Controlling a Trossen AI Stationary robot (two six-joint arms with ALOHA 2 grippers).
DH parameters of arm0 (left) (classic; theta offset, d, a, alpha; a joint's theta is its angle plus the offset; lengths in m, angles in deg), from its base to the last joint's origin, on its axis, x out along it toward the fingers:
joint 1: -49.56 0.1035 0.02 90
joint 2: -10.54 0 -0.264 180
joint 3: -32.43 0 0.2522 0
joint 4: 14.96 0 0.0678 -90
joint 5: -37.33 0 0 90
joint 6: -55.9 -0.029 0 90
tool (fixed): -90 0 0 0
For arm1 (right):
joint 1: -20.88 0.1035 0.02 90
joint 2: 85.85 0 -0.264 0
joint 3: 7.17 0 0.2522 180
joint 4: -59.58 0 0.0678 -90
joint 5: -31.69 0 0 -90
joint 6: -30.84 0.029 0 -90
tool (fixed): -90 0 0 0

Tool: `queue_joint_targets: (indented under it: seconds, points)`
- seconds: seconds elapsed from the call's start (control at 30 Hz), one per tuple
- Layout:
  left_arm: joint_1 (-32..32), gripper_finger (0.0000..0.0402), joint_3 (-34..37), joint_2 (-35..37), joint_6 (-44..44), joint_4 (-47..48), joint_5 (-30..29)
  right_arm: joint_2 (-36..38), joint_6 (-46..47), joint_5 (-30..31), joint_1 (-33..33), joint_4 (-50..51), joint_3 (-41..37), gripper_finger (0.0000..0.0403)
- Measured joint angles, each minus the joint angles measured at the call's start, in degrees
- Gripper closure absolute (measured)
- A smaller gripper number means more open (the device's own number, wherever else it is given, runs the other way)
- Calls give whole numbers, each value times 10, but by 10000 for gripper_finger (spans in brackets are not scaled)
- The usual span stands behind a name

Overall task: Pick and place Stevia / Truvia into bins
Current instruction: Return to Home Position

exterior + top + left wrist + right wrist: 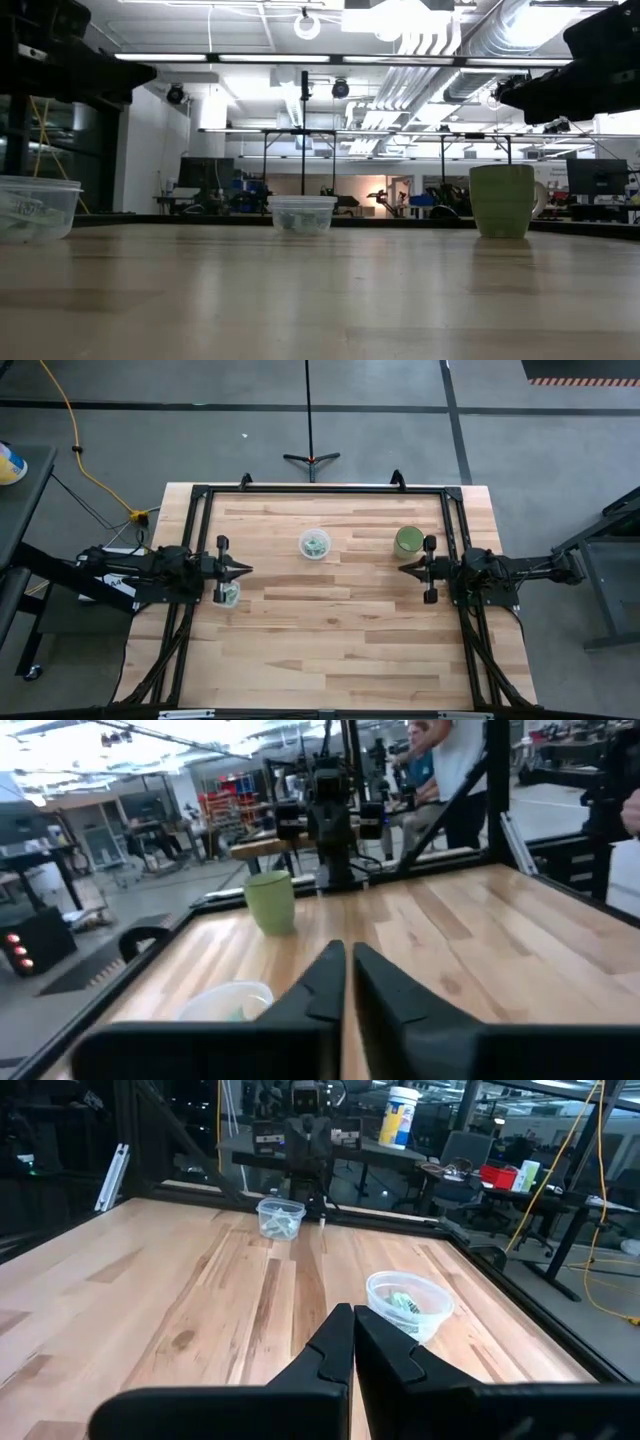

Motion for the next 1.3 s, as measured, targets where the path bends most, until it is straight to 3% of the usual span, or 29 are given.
queue_joint_targets:
  seconds: [0.2,0.67,1.3]
  points:
    - [0,304,0,0,-4,2,3,-2,0,-7,0,1,0,397]
    - [0,326,0,0,29,2,8,-2,0,-9,0,1,0,401]
    - [0,323,1,0,30,2,7,-2,0,-9,0,1,0,399]
